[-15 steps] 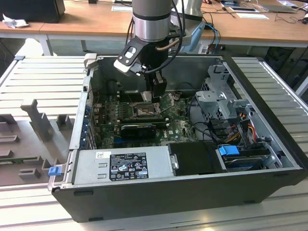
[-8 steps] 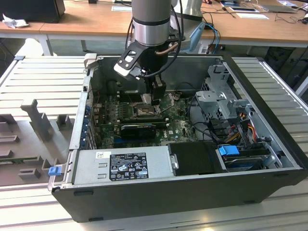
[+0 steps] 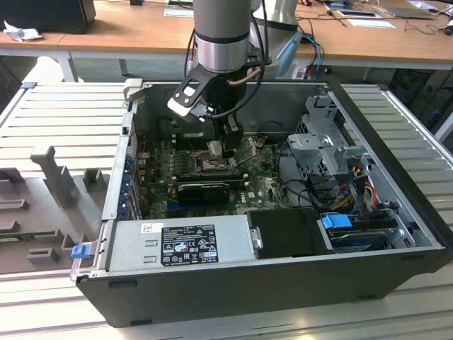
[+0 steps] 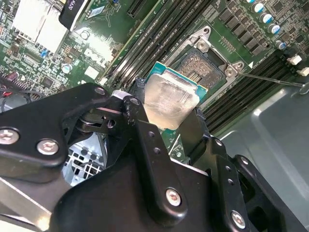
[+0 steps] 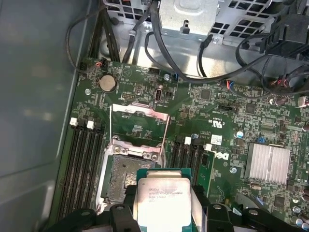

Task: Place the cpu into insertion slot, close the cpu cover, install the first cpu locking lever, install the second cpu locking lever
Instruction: 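Place the cpu into insertion slot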

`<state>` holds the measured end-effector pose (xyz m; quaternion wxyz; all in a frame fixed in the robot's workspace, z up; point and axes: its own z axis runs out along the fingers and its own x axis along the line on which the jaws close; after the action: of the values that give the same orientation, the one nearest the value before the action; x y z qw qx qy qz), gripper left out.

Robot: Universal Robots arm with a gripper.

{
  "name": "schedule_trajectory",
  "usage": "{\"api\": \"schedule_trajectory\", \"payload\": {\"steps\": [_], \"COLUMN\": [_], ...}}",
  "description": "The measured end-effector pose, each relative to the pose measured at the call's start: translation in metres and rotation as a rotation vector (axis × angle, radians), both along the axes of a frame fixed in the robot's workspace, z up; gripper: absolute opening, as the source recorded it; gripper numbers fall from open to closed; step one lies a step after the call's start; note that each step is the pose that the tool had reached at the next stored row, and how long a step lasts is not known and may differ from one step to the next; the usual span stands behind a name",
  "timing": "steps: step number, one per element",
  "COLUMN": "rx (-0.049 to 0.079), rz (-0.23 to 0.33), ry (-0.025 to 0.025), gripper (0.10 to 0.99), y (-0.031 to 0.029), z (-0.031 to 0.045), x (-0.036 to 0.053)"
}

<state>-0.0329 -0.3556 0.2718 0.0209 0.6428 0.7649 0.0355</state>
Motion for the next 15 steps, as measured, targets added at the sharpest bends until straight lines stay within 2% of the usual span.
{"api": "schedule_trajectory", "payload": {"steps": [3,4,7,15], "rx": [0.000,0.000,0.001,0.002], "rz": [-0.006,-0.042,-0.102,-0.105], "ry": [-0.0002,-0.0001,0.0000,-0.0010], "gripper": [0.529,0.529,0.529,0.529], "y": [-0.0001,-0.0001,0.0000,0.0007], "z": [-0.0056,-0.0090,-0.0133,-0.0257], "x": [0.0000,0.0000,0.0000,-0.0009]}}
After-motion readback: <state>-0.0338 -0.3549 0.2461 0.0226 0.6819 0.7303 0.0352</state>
